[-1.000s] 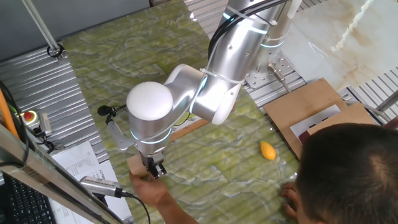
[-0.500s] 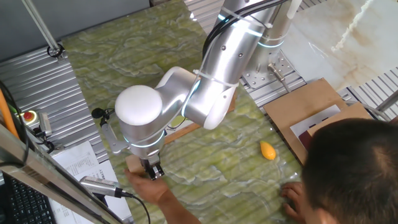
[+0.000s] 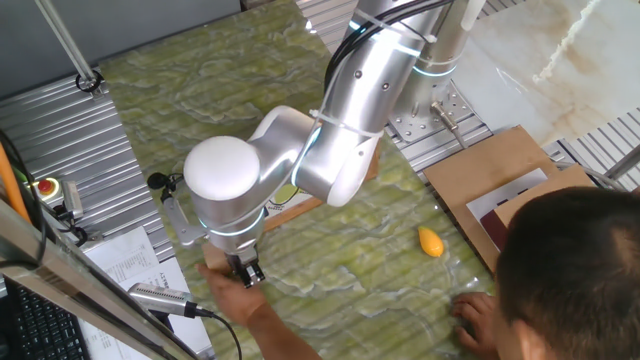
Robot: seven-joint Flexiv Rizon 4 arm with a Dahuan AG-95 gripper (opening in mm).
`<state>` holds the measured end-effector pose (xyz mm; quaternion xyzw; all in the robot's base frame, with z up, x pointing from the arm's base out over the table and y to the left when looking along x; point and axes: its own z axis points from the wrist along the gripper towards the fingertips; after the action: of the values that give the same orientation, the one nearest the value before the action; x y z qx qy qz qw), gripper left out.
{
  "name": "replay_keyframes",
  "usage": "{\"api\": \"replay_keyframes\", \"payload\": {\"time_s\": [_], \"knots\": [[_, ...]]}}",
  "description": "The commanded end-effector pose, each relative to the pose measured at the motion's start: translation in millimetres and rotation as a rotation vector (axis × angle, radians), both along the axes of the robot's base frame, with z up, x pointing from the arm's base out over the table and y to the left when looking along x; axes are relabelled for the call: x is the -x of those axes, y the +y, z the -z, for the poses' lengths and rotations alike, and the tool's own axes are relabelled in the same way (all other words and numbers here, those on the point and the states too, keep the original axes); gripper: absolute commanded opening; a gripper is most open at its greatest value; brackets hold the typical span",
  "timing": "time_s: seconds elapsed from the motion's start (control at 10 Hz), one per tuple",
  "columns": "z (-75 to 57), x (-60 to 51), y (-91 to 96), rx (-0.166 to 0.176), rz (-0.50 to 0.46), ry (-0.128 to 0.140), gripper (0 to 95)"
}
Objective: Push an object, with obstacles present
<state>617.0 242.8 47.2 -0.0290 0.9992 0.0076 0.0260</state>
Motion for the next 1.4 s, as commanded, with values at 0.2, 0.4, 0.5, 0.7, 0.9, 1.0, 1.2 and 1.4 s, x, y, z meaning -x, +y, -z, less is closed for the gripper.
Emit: {"api": "replay_keyframes", "payload": {"time_s": [0.2,0.4,0.5,0.7,0.9,1.0,1.2,1.4], "knots": [[6.8,-8.3,0.2,0.004,-0.008,-0.022,0.0],[10.5,-17.6,2.8,0.005,0.006,-0.038,0.0],[11.6,-21.3,4.2,0.007,0.011,-0.038,0.0],[10.1,-23.0,0.9,0.013,0.003,-0.038,0.0],[7.2,-24.5,0.5,0.023,-0.004,-0.036,0.0],[4.1,-26.9,2.6,0.035,-0.008,-0.032,0.0],[-2.4,-30.7,7.2,0.072,-0.023,-0.020,0.0],[-4.2,-32.8,10.1,0.134,-0.051,-0.010,0.0]]}}
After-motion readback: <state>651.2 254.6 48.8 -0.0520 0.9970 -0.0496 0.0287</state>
